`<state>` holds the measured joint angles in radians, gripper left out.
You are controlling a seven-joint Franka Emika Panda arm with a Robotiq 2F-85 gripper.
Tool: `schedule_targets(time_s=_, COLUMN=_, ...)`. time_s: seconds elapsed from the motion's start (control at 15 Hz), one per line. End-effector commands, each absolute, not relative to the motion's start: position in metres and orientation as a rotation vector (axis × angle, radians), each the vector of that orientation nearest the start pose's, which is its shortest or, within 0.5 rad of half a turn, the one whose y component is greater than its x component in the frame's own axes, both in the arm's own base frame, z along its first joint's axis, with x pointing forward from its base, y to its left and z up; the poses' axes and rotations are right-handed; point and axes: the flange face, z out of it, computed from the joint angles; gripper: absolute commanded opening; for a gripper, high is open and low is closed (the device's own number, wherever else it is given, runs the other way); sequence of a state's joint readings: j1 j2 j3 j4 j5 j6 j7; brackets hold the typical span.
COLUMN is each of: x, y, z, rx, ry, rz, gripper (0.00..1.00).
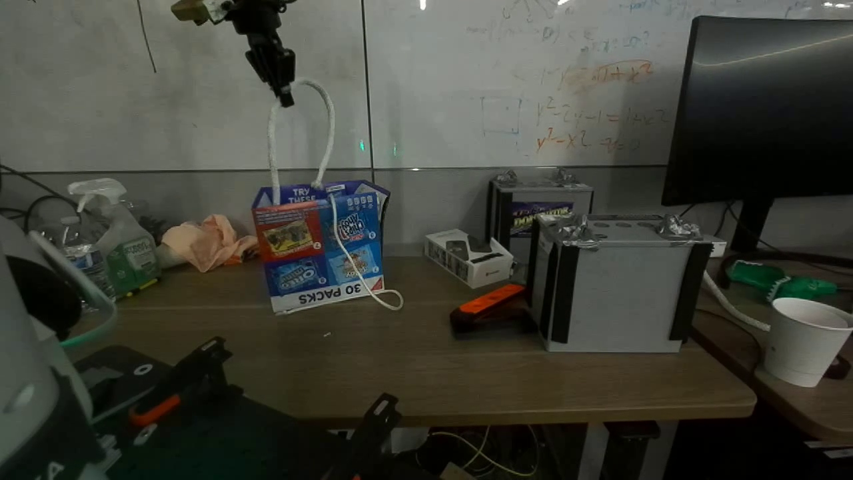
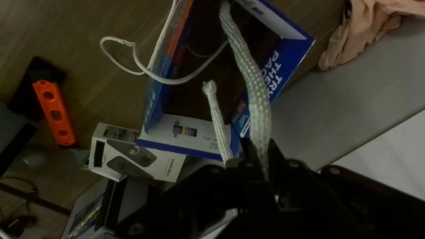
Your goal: Put the ropes in the box, one at a time
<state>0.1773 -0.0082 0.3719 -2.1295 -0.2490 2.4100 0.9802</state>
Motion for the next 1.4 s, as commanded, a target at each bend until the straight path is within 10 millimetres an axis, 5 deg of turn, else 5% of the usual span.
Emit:
schedule_targets(time_s=0.0, x=0.508, y=0.282, z=0.426, rx=-2.975, ry=0.356, rz=-0.495, gripper=0.03)
schedule_targets(time_s=0.6, x=0.530, y=0.241, z=0.383, rx=-2.940, ry=0.320, rz=-0.305, gripper=0.03)
schedule_targets(time_s=1.33, x=0.529, y=0.237, z=0.381, rx=-2.889, ry=0.243, rz=-0.190, gripper=0.03)
